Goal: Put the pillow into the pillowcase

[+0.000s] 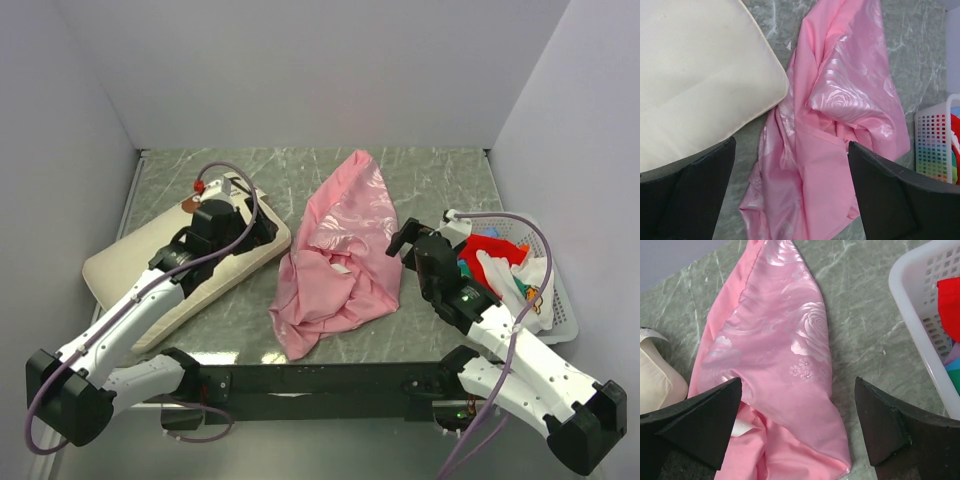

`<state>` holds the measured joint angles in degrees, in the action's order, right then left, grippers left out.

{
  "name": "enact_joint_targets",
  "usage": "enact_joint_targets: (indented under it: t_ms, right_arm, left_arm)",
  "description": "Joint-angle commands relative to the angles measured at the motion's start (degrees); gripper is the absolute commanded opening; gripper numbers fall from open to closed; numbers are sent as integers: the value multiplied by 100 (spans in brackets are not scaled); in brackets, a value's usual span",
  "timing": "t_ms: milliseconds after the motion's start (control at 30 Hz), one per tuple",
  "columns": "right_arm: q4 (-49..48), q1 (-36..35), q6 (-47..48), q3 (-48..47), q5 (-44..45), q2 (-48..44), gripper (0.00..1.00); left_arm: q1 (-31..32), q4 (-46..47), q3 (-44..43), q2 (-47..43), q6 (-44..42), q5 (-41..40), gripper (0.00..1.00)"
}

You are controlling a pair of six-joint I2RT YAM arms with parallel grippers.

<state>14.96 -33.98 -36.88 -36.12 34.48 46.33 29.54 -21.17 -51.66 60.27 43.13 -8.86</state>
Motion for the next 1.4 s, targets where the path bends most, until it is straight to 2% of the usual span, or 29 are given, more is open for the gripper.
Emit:
enact_joint_targets:
  t_ms: [0,333,533,767,833,967,1067,1167,1267,1367]
  right_arm:
    - [-187,5,137,-220,-125,61,100]
    - [-283,5,278,-255,-600,263,100]
    - [-266,14,278,-229,-749,368,100]
    - [24,-4,208,-466,-1004,1088,100]
    - [7,-4,190,-501,-1083,1282,100]
    - [-116,-4,243,-659,-1355,1546,98]
    - [-327,-4,506,-887,-1671,1949,96]
    - [-134,-56,875,-1581,-2085,2625,94]
    - [208,-214,1139,-2406,-1963,3390,92]
    - [463,-311,1289,-2794,-1953,4076,90]
  left_arm:
    - [-1,-28,-108,20,19,-115,99]
    - [-1,-116,-2,-41,213,-396,99]
    - [69,253,314,-86,169,-28,99]
    - [1088,86,173,696,257,-783,99]
    - [1317,226,252,775,283,-714,100]
    - [1712,447,253,1065,327,-555,94]
    - [1994,517,226,1329,362,-608,91]
    - [2047,771,401,1566,450,-529,88]
    - [2047,1184,534,1751,485,-573,83]
    - [2021,1588,613,1856,441,-572,79]
